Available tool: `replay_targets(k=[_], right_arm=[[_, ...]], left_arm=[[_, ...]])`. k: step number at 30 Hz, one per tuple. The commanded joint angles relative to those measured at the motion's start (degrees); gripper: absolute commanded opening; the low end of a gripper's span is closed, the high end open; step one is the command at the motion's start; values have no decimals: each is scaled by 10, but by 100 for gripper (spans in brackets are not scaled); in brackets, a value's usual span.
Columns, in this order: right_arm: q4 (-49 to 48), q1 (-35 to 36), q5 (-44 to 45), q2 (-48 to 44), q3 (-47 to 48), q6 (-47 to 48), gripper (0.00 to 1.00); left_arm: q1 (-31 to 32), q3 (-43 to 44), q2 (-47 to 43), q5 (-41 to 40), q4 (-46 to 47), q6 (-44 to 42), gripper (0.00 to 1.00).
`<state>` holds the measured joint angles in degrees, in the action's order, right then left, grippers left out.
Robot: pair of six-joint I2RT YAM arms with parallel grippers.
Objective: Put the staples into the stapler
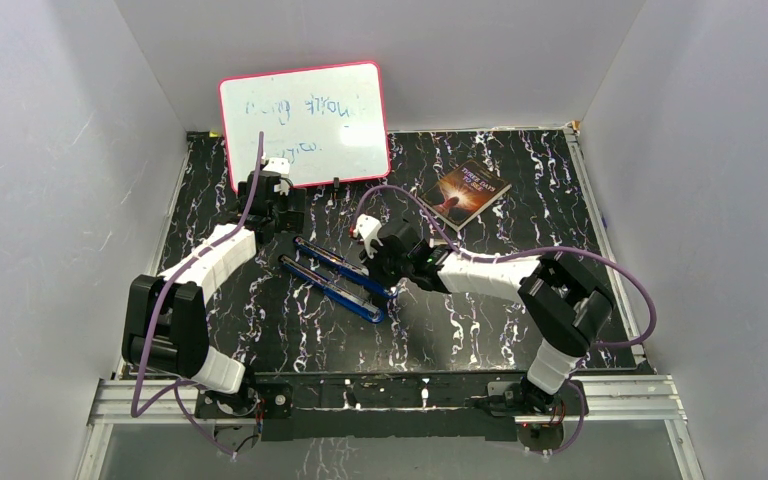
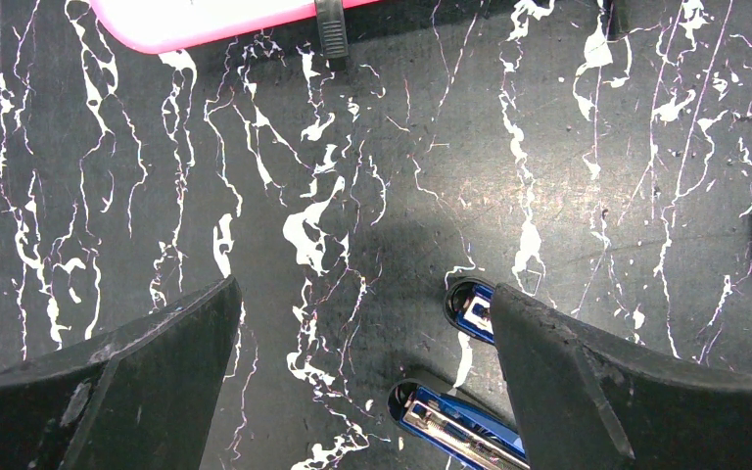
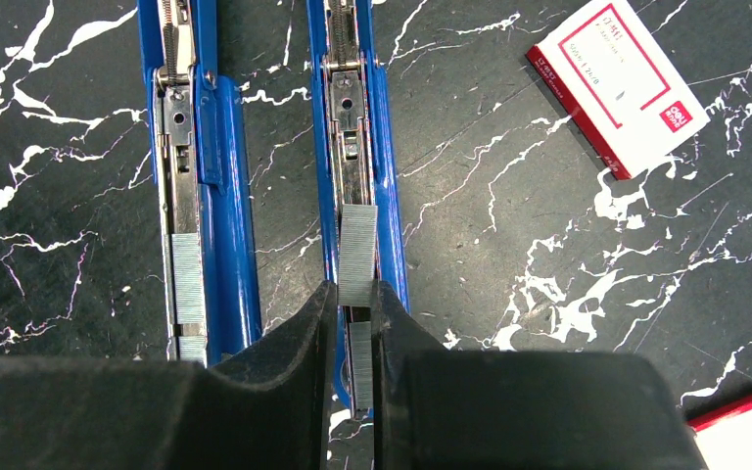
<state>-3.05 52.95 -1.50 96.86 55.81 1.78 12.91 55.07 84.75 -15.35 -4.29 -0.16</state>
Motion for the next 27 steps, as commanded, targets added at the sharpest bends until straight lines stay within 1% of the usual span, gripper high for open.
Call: replay_targets(k=[1,27], right_arm=[[-6,-1,-7,2,24,-2,0],[48,-1,-11,21,50,12,0]], left_arm=[[-3,-1,-28,5,7,3,98],[-3,-2,-31,5,7,2,98]])
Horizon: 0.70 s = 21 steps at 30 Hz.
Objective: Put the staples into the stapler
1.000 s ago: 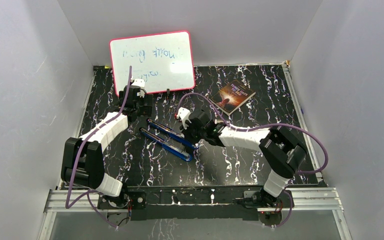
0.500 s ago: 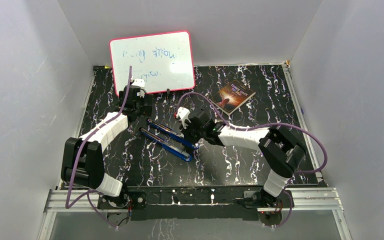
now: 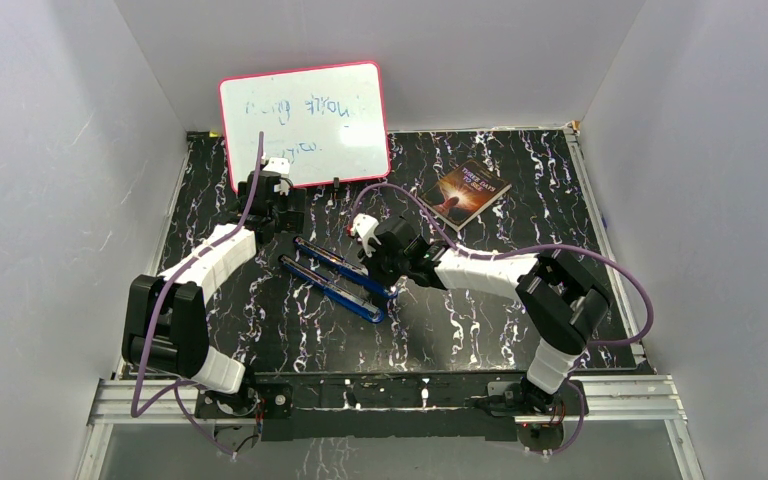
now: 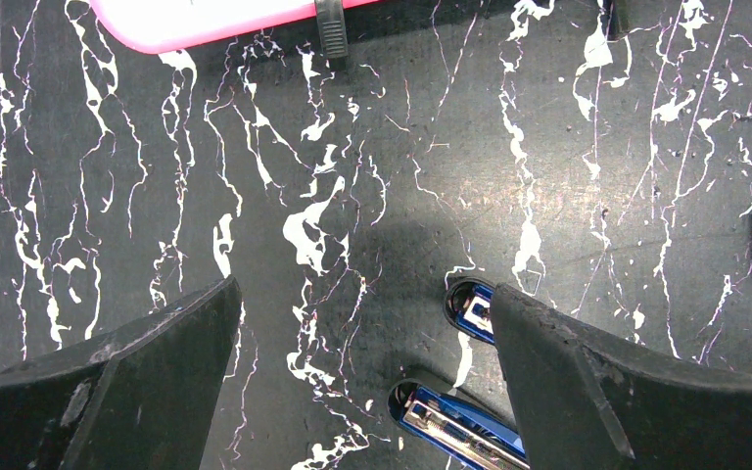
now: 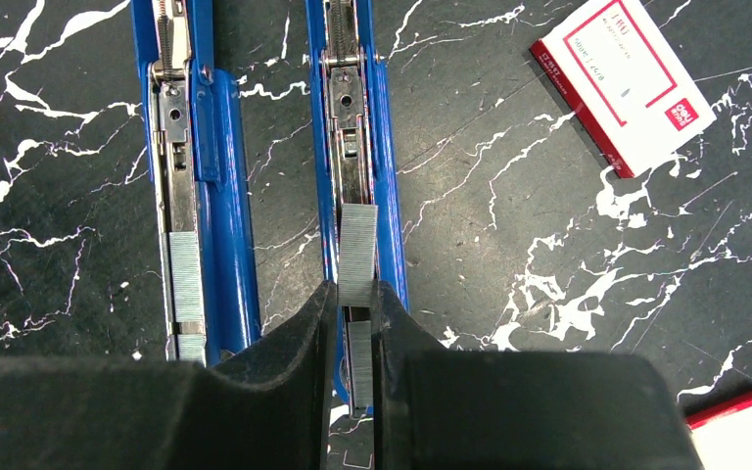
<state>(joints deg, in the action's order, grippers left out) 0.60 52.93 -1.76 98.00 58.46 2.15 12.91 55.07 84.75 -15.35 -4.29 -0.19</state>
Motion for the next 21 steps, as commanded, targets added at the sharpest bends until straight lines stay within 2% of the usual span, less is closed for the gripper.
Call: replay_targets(k=[1,21], right_arm=[[13,-1,-8,10,23,9,0],[29,-1,-1,32,27,19,0]], left_arm=[[-3,-2,-31,4,7,3,98],[-3,-2,-30,5,7,2,98]])
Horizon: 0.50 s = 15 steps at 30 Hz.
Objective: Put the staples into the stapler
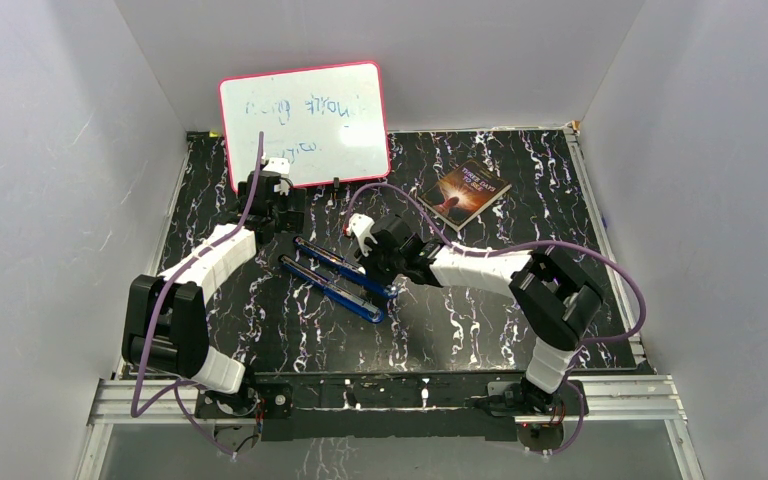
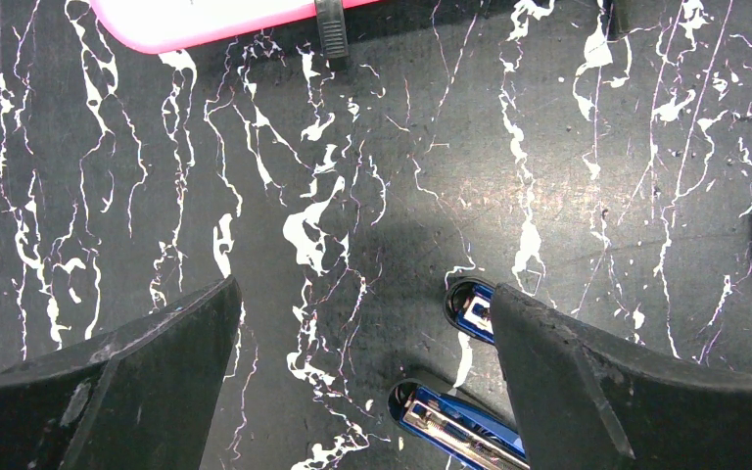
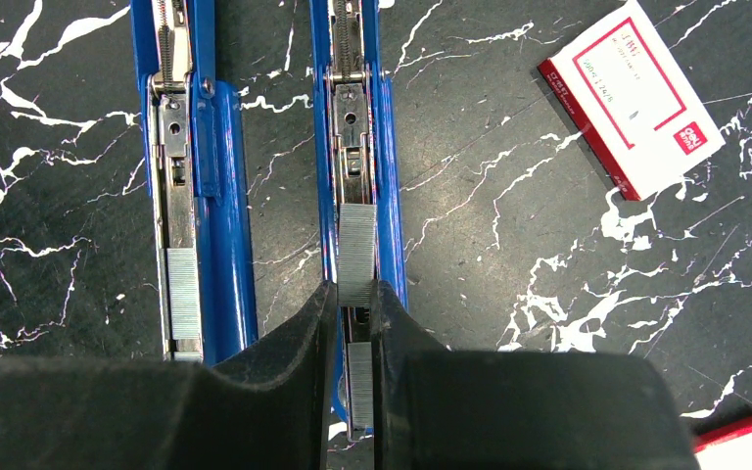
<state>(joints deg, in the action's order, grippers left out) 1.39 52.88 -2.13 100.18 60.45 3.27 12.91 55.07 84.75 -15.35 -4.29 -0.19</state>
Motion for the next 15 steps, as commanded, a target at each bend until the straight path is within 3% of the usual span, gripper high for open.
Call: replay_targets(k=[1,15], right_arm=[[22,-1,4,9,6,8,0],[45,-1,10,-26,-11,9,0]], left_arm=[[-3,-2,-30,6,7,2,98],[-3,-1,-29,5,7,3,98]])
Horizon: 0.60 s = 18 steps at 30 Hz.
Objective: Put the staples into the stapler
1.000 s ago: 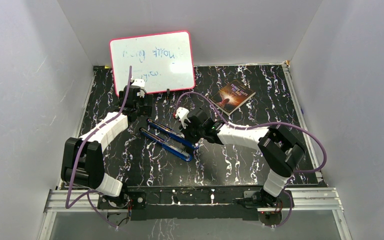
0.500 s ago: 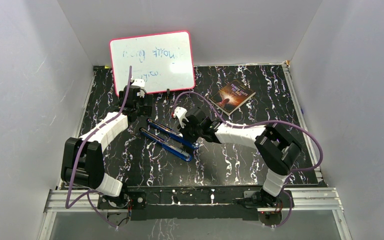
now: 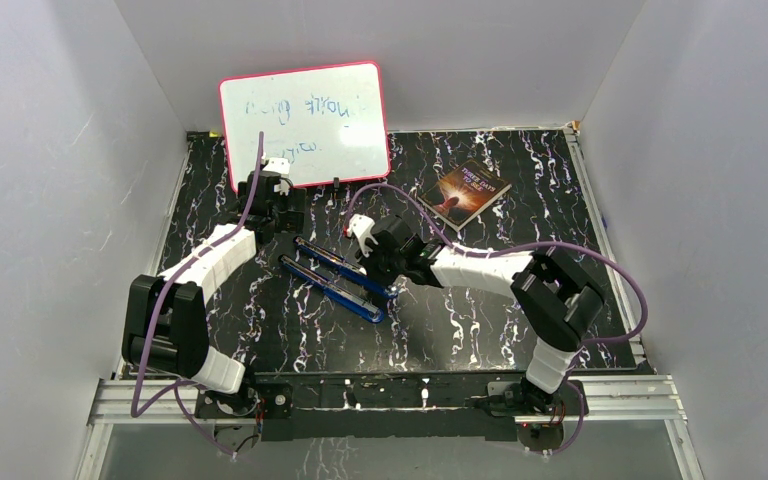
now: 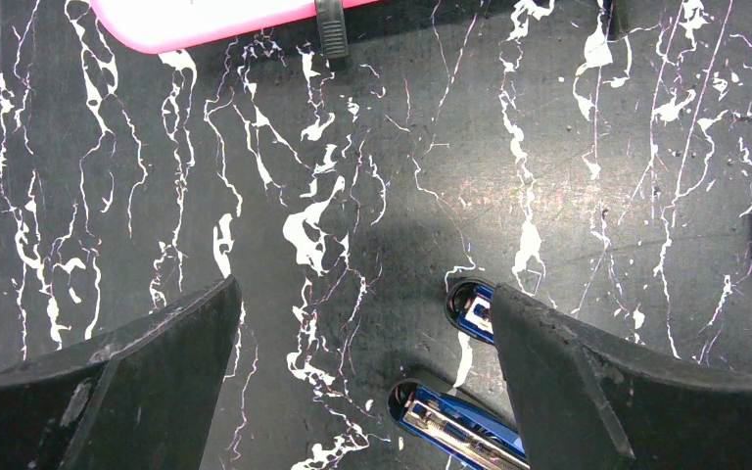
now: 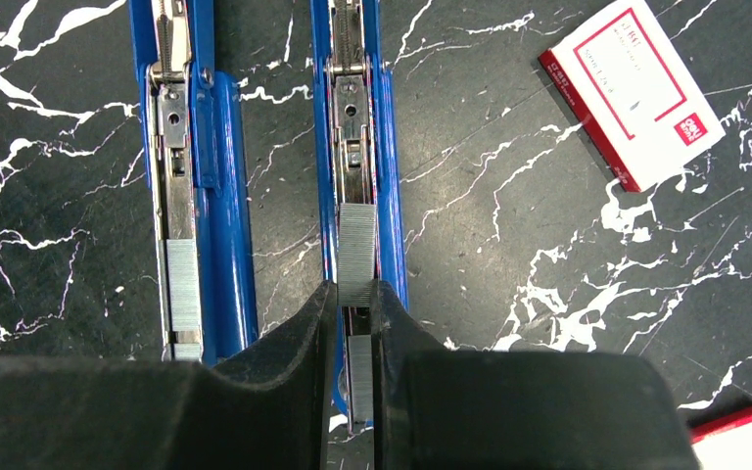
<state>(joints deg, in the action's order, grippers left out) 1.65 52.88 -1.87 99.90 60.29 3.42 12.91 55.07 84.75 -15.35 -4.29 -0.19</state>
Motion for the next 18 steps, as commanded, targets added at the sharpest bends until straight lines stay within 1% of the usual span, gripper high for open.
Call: replay_targets(k=[1,7,14,18], right_arm=[[43,-1,7,-25,-10,8,0],[48,-1,8,-31,-12,9,3],[47,-1,9,-36,-14,9,13],[40,-1,10,-43,-16,7,21]], left_arm=[[-3,-1,-30,5,7,3,98],[-3,-2,-31,4,7,3,98],[-3,-2,-30,5,7,3,98],[-3,-2,-31,5,7,3,98]])
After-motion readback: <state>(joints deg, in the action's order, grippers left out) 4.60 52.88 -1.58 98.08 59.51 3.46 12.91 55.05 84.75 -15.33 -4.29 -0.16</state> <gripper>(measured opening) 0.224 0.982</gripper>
